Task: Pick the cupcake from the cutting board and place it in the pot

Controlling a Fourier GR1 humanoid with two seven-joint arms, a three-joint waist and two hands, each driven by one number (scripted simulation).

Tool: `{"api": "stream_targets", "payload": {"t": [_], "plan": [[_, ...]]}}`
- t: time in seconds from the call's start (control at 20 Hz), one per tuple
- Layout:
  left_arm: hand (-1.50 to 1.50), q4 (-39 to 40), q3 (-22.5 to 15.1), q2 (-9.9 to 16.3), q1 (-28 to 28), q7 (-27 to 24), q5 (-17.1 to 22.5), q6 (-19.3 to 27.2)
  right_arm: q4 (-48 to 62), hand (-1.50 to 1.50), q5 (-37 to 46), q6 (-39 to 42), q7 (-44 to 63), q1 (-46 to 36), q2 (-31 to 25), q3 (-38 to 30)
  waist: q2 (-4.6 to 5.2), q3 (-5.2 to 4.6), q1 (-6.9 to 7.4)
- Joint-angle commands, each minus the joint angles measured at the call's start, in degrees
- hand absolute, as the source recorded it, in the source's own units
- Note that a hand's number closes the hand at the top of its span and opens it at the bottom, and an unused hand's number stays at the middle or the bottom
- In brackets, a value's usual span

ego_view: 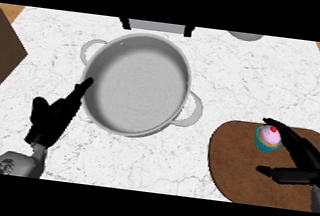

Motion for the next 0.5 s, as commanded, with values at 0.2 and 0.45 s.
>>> {"api": "stream_targets", "payload": {"t": [0.2, 0.45], "plan": [[0.00, 4.6, -1.3, -3.1, 0.0, -0.5, -1.1, -2.0, 12.6, 1.50, 6.9, -0.4, -12.6, -3.6, 4.0, 1.7, 0.74, 0.05, 0.13], [0.00, 1.8, -1.4, -3.9, 2.1, -0.1, -2.5, -0.6, 11.0, 1.50, 2.7, 1.9, -12.7, -2.9, 5.4, -1.3, 0.49, 0.00, -0.28]]}}
